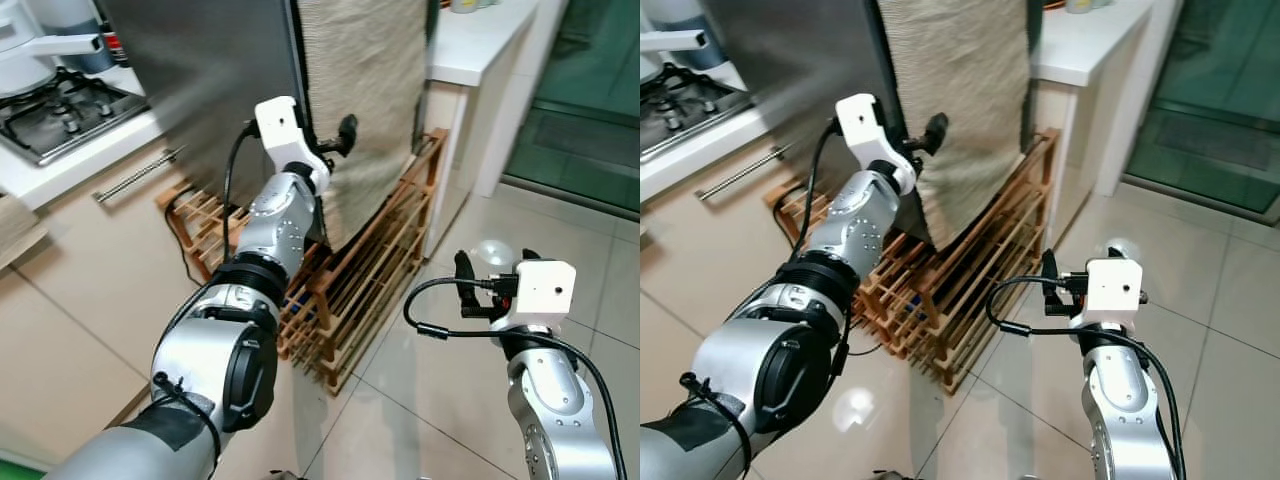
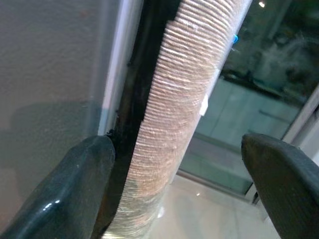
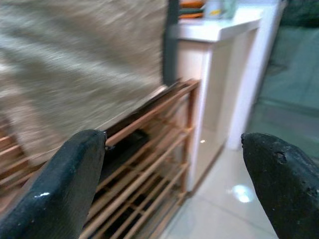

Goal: Restocking fridge

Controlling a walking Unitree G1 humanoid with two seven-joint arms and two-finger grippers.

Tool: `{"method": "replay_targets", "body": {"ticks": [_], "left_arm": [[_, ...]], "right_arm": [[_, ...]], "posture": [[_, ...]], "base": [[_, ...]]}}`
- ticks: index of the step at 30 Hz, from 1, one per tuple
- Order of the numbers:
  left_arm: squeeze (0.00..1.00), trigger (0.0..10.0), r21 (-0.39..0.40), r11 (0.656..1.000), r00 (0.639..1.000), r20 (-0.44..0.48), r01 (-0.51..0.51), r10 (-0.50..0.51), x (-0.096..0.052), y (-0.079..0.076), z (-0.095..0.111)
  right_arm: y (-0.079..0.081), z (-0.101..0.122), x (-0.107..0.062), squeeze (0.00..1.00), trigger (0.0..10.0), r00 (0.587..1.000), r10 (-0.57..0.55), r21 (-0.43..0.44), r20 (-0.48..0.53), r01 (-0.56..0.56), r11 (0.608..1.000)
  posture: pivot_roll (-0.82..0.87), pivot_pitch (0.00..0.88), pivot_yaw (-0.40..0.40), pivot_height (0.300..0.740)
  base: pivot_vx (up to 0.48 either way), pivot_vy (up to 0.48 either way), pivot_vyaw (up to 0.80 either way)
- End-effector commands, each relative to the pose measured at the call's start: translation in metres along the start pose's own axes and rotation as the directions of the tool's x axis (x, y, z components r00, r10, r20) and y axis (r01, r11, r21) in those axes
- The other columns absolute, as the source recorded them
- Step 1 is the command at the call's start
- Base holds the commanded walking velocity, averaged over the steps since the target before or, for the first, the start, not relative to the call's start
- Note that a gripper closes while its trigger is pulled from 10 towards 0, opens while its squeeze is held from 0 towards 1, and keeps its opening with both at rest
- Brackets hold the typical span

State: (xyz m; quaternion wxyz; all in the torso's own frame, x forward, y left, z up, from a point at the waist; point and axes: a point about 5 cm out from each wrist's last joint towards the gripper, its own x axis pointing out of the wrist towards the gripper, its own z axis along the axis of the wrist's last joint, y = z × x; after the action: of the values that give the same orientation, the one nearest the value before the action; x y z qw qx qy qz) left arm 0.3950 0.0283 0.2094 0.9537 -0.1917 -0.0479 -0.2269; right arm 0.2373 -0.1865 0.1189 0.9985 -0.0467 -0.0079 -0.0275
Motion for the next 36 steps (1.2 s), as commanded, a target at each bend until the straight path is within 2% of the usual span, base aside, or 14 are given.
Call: {"method": "replay_targets", "body": {"ticks": [1,6,9,12,13,16,19,20,22,24,27,29,33,36], "left_arm": [[0.0,10.0,0.096,0.949,0.953,0.003,0.301,-0.302,0.012,-0.063,0.007],[0.0,10.0,-0.007,0.816,0.816,0.008,0.578,-0.578,0.006,-0.132,-0.007],[0.0,10.0,-0.046,0.776,0.777,0.016,0.63,-0.63,0.002,-0.147,-0.011],[0.0,10.0,-0.153,0.62,0.634,0.064,0.77,-0.771,-0.012,-0.189,-0.018],[0.0,10.0,-0.153,0.62,0.634,0.064,0.77,-0.771,-0.012,-0.189,-0.018],[0.0,10.0,-0.206,0.426,0.46,0.164,0.881,-0.872,-0.03,-0.22,-0.006],[0.0,10.0,-0.193,0.372,0.408,0.196,0.908,-0.892,-0.036,-0.22,0.005],[0.0,10.0,-0.174,0.419,0.448,0.201,0.891,-0.871,-0.033,-0.197,0.015],[0.0,10.0,-0.166,0.444,0.471,0.2,0.881,-0.859,-0.032,-0.187,0.018],[0.0,10.0,-0.126,0.635,0.647,0.184,0.763,-0.74,-0.026,-0.128,0.026],[0.0,10.0,-0.08,0.767,0.767,0.169,0.637,-0.619,-0.029,-0.076,0.03],[0.0,10.0,-0.032,0.902,0.891,0.176,0.431,-0.419,-0.046,-0.013,0.042],[0.0,10.0,-0.011,0.951,0.937,0.175,0.31,-0.303,-0.056,0.011,0.048],[0.0,10.0,0.009,1.0,0.984,0.177,-0.002,0.001,-0.081,0.067,0.054]], "right_arm": [[0.004,0.005,-0.001,0.0,10.0,1.0,-0.001,-0.001,0.012,0.001,1.0],[0.005,0.003,-0.004,0.0,10.0,1.0,-0.025,0.007,0.01,0.025,1.0],[0.005,0.003,-0.005,0.0,10.0,1.0,-0.027,0.008,0.009,0.027,1.0],[0.008,0.002,-0.006,0.0,10.0,1.0,-0.03,0.01,0.008,0.03,0.999],[0.008,0.002,-0.006,0.0,10.0,1.0,-0.03,0.01,0.008,0.03,0.999],[0.007,0.001,-0.008,0.0,10.0,0.999,-0.042,0.009,0.003,0.042,0.999],[0.006,0.0,-0.01,0.0,10.0,0.999,-0.051,0.009,0.0,0.051,0.999],[0.005,0.0,-0.01,0.0,10.0,0.998,-0.063,0.011,0.002,0.063,0.998],[0.005,0.0,-0.01,0.0,10.0,0.998,-0.067,0.011,0.002,0.067,0.998],[0.003,-0.002,-0.008,0.0,10.0,0.997,-0.079,0.011,-0.005,0.079,0.997],[0.002,-0.004,-0.005,0.0,10.0,0.997,-0.078,0.018,-0.005,0.078,0.997],[0.0,-0.004,0.002,0.0,10.0,0.997,-0.079,0.031,-0.007,0.079,0.996],[-0.002,-0.005,0.006,0.0,10.0,0.997,-0.08,0.035,-0.01,0.08,0.996],[-0.003,-0.005,0.015,0.0,10.0,0.998,-0.065,0.042,-0.01,0.065,0.997]], "posture": [[-0.26,0.039,0.183,0.74],[-0.29,0.03,0.209,0.74],[-0.3,0.03,0.212,0.74],[-0.32,0.029,0.22,0.74],[-0.32,0.029,0.22,0.74],[-0.33,0.028,0.227,0.74],[-0.33,0.029,0.229,0.74],[-0.33,0.029,0.228,0.74],[-0.32,0.022,0.225,0.74],[-0.3,0.002,0.224,0.74],[-0.28,0.0,0.215,0.74],[-0.24,0.0,0.199,0.74],[-0.22,0.0,0.187,0.74],[-0.17,0.0,0.156,0.74]], "base": [[0.0,0.0,0.0],[0.0,0.0,0.0],[0.0,0.0,0.0],[0.0,0.0,0.0],[0.0,0.0,0.0],[0.0,0.0,0.0],[0.0,0.0,0.0],[0.0,0.0,0.0],[0.0,0.0,0.0],[0.0,0.0,0.0],[0.0,0.0,0.0],[0.0,0.0,0.0],[0.0,0.0,0.0],[0.0,0.0,0.0]]}}
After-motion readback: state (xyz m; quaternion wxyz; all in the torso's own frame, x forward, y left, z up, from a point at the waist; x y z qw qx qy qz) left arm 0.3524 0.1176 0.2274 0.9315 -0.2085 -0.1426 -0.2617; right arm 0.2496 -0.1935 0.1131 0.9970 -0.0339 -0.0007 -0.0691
